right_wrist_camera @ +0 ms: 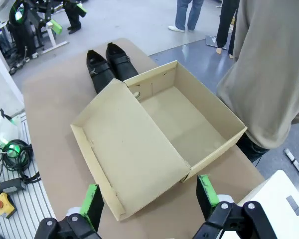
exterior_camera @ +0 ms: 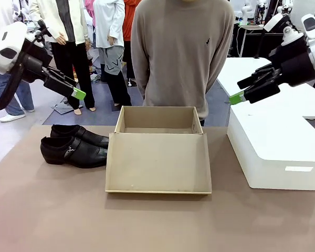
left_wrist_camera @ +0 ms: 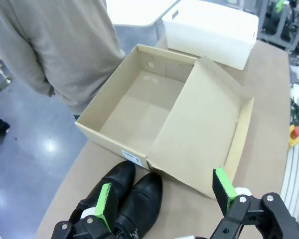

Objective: Pack the shoes into the box.
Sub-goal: Place one shoe of the Shoes into the Shoes Box.

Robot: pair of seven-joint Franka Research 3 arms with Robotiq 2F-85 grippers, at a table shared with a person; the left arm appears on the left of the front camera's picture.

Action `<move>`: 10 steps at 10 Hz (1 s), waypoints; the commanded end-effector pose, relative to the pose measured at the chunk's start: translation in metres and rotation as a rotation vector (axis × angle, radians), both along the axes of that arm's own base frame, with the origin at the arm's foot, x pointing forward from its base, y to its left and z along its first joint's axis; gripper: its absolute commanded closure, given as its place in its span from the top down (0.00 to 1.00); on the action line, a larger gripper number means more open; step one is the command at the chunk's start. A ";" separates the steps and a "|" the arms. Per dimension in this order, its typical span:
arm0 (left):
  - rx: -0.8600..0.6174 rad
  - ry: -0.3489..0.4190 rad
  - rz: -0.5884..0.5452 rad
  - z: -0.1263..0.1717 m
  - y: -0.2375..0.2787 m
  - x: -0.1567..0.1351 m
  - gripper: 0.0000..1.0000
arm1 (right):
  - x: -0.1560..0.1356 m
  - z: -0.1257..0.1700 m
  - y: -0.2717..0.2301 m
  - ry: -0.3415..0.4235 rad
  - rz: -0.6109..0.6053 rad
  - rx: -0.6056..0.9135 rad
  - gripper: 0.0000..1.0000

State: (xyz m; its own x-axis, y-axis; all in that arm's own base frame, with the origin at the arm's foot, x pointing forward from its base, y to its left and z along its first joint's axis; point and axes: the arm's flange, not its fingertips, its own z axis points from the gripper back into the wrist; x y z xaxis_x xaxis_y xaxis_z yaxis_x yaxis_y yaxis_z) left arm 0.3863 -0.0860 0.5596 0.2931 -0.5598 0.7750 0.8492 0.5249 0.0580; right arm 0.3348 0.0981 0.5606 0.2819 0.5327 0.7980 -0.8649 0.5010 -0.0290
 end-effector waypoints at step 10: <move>0.387 -0.006 -0.159 0.031 0.004 0.044 1.00 | 0.000 0.000 0.000 0.000 0.000 0.000 1.00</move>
State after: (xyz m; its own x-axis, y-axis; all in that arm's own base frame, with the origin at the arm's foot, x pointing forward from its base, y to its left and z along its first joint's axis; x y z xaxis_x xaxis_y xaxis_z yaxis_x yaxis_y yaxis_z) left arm 0.4105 -0.0864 0.5743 0.2375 -0.7667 0.5965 0.8961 0.4100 0.1702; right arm 0.3334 0.0977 0.5611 0.2908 0.5372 0.7917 -0.8590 0.5110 -0.0313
